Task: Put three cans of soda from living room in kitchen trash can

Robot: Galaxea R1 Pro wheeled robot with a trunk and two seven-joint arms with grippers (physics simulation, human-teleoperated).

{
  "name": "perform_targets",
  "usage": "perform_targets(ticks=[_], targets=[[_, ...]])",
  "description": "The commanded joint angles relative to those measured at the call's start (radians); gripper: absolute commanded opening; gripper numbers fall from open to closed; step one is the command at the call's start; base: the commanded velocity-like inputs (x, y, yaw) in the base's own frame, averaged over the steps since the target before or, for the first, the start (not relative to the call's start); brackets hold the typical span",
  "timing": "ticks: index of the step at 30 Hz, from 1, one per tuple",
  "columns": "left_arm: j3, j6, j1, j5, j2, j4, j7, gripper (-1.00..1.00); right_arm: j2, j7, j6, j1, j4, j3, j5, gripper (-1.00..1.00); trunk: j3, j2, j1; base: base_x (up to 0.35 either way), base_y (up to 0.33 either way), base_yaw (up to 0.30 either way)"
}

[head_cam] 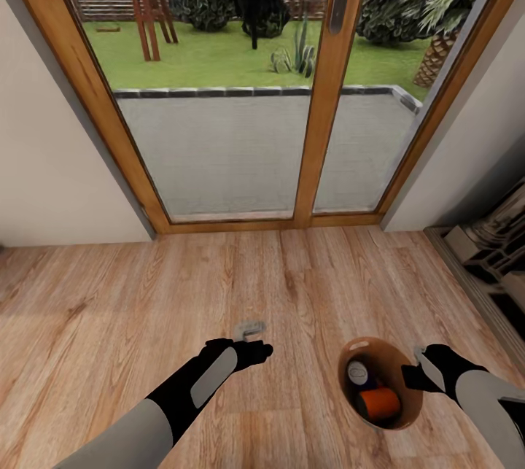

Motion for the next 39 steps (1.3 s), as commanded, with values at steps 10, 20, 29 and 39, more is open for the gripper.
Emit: perform_targets(ticks=[10, 20, 29, 39], targets=[[-0.001, -0.001, 0.000, 0.000, 0.000, 0.002, -0.002, 1.00, -0.002, 0.005, -0.001, 0.000, 0.001, -0.005, -0.008, -1.00, -0.012, -0.028, 0.015, 0.000, 0.000, 0.000], [-0.002, 0.000, 0.000, 0.000, 0.000, 0.002, -0.004, 1.00, -0.003, 0.006, -0.001, 0.000, 0.001, -0.004, -0.008, -1.00, -0.028, -0.063, 0.034, 0.000, 0.000, 0.000], [-0.002, 0.000, 0.000, 0.000, 0.000, 0.001, -0.004, 1.00, -0.003, 0.006, -0.001, 0.000, 0.001, -0.005, -0.008, -1.00, -0.044, -0.098, 0.054, 0.000, 0.000, 0.000], [-0.002, 0.000, 0.000, 0.000, 0.000, 0.001, -0.005, 1.00, -0.003, 0.006, -0.001, 0.000, 0.001, -0.004, -0.008, -1.00, -0.056, -0.126, 0.069, 0.000, 0.000, 0.000]])
